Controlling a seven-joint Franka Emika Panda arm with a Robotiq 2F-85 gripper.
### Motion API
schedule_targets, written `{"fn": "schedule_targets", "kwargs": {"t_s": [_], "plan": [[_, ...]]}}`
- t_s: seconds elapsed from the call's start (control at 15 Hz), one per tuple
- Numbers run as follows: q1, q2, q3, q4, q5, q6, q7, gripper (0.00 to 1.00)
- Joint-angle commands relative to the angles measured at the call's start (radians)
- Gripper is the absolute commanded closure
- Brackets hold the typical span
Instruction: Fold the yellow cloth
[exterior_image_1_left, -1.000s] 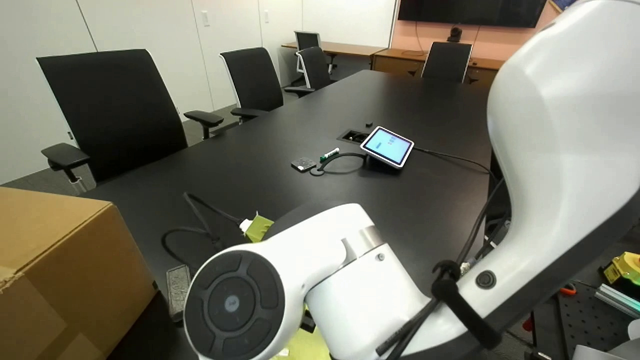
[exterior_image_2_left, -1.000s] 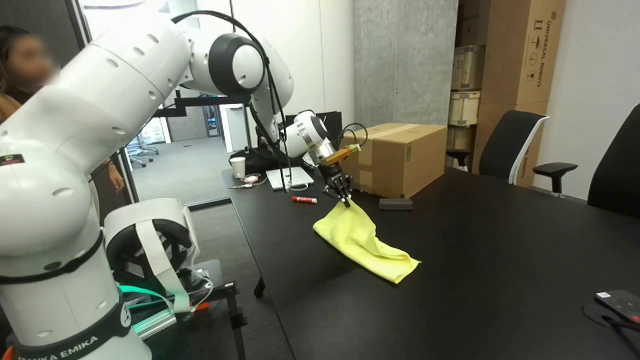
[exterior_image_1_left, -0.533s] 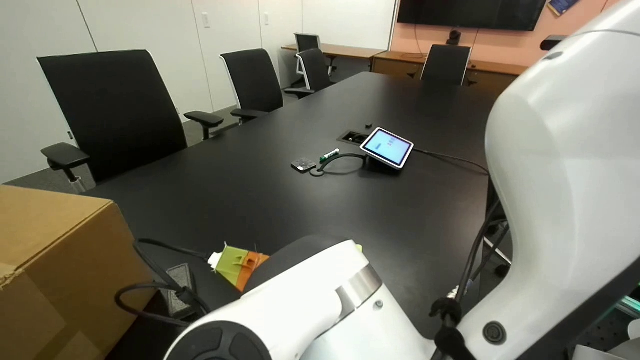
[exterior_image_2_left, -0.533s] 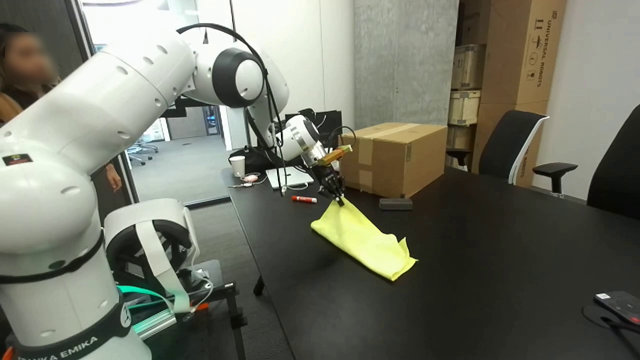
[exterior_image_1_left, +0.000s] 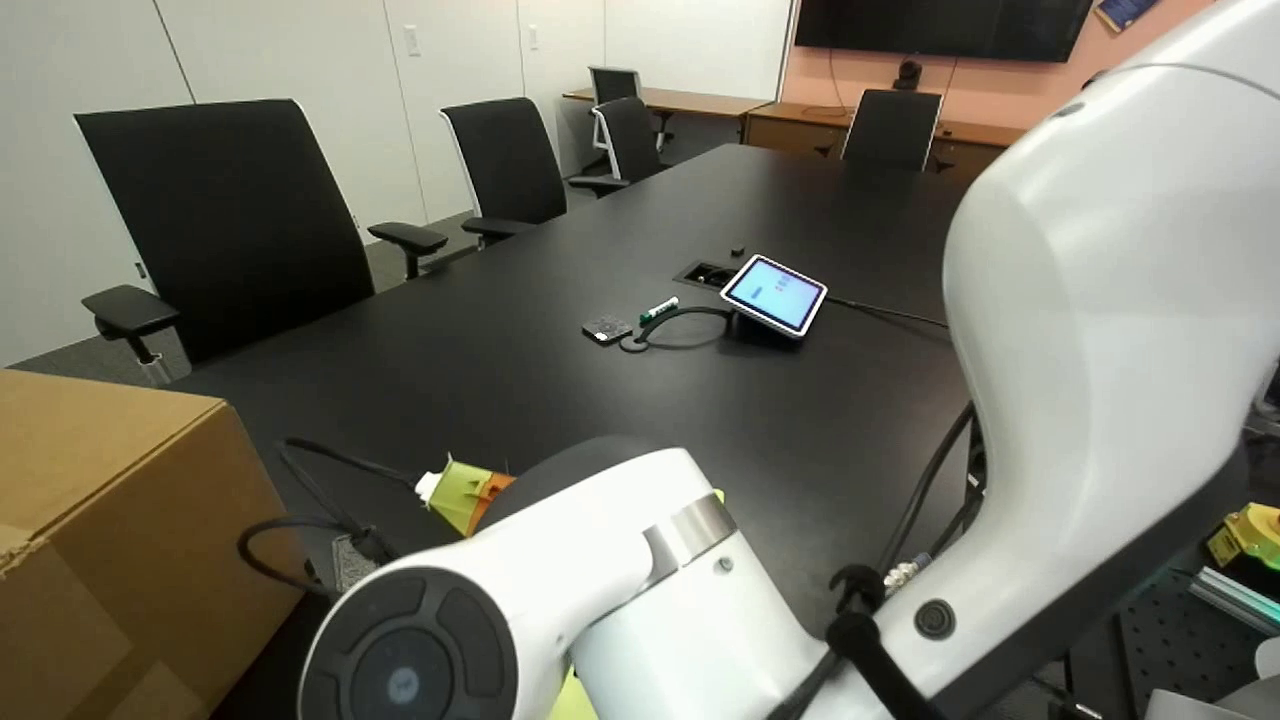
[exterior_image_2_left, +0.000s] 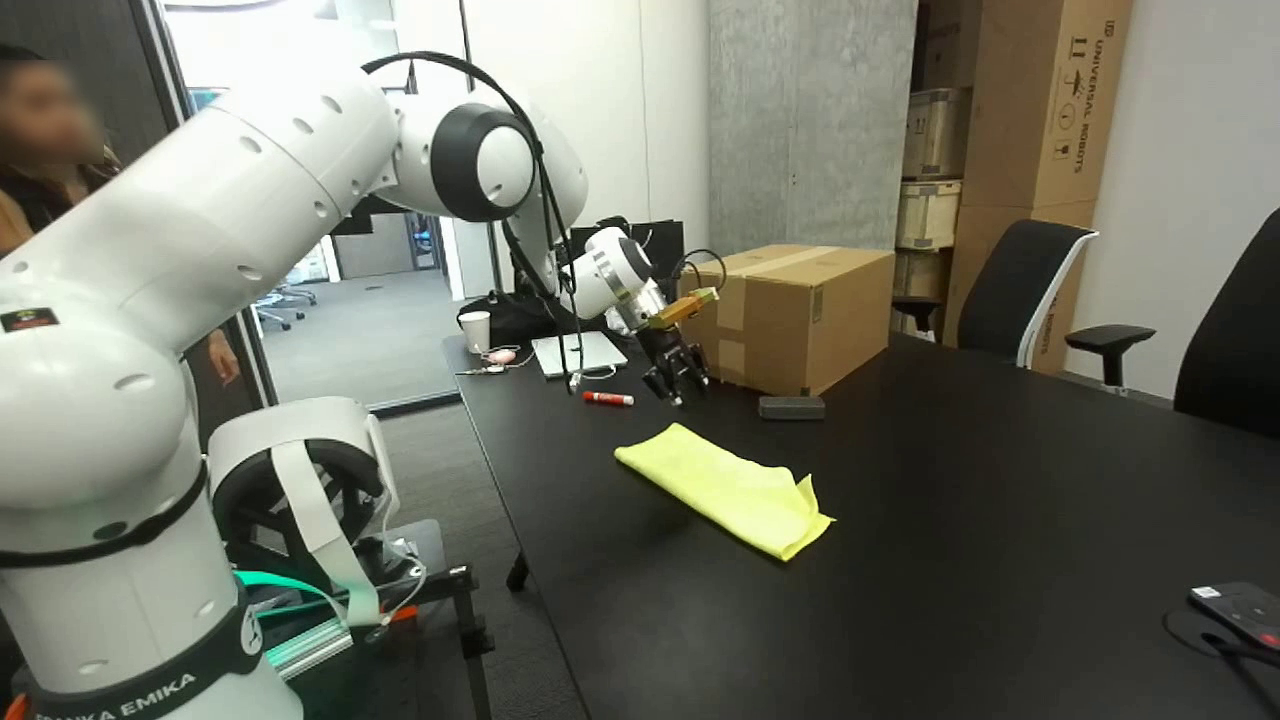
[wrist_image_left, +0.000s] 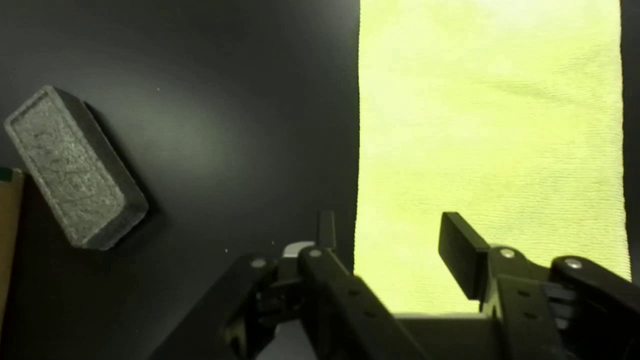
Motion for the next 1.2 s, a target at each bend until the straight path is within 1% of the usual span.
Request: {"fn": "schedule_targets", "kwargs": {"t_s": [0.0, 0.07, 0.13, 0.4, 0.47, 0.53, 0.8, 0.93, 1.13], "plan": [[-0.050, -0.028, -0.013, -0.001, 0.039, -0.020, 0.041, 0.10], [-0.069, -0.044, -0.027, -0.027, 0.048, -0.021, 0.080, 0.03], [-0.094, -0.077, -0.035, -0.070, 0.059, -0.018, 0.117, 0.00], [-0.190, -0.189, -0.071, -0.228, 0.078, -0.003, 0.257, 0.00], [-0.215, -0.226, -0.079, -0.284, 0.079, 0.003, 0.300, 0.00], [-0.234, -0.249, -0.085, -0.320, 0.082, 0.001, 0.341, 0.00], [-0.300, -0.408, -0.097, -0.526, 0.123, -0.023, 0.503, 0.00], [-0.322, -0.504, -0.091, -0.630, 0.178, -0.049, 0.570, 0.00], [-0.340, -0.647, -0.080, -0.772, 0.299, -0.084, 0.656, 0.00]]}}
